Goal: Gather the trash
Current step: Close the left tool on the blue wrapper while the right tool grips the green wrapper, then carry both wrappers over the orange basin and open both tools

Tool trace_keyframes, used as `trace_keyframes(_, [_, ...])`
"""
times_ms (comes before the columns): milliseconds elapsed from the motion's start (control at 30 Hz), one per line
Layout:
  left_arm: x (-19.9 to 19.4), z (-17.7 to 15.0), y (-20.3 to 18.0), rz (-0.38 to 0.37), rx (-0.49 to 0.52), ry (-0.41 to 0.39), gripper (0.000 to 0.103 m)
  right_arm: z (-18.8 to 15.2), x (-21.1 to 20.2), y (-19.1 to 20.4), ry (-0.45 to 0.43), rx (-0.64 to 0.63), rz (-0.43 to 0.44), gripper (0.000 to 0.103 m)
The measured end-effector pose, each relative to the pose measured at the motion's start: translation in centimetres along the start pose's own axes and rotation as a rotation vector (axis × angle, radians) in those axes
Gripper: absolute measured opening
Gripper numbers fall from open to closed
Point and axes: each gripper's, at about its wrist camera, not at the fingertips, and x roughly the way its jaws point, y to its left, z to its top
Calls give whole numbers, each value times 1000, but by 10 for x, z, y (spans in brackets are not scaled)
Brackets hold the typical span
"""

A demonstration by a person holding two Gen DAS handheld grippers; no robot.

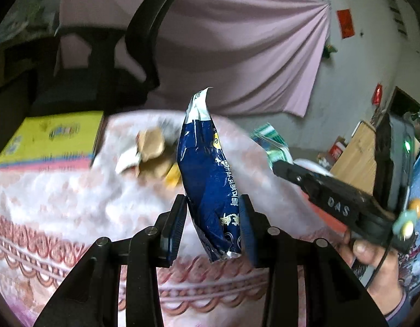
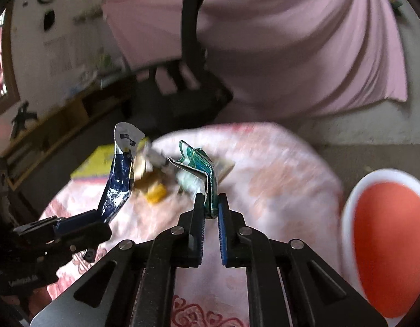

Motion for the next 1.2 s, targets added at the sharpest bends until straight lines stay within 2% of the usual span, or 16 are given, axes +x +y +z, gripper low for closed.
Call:
trace_keyframes(167, [-8, 21, -44, -50, 93, -129, 34, 3, -48, -18, -201, 31, -70, 7])
trace_keyframes(300, [-8, 31, -86, -100, 196, -196, 34, 3, -87, -43, -365, 80, -163, 8])
trace_keyframes(433, [5, 36, -125, -158, 269, -212, 34, -2, -111, -70, -458, 122, -268, 8])
trace_keyframes(500, [16, 36, -144, -187, 297, -203, 34, -5, -120, -85, -476, 152, -309, 9])
trace_keyframes(567, [27, 34, -164, -214, 323, -184, 34, -9, -124, -103, -476, 190, -343, 9])
trace_keyframes(733, [65, 31, -187, -265, 337, -103, 34, -23, -125, -142, -411, 286, -417, 10])
trace_keyframes(900, [102, 34, -213, -252, 325, 23, 34, -33, -121, -170, -309, 365, -464, 10])
trace_keyframes(1033, [123, 36, -220, -207, 302, 126, 34, -39, -117, -181, -247, 414, -460, 10])
trace_keyframes(1200, [141, 36, -224, -214, 262, 188, 36, -44, -113, -188, -195, 468, -429, 10])
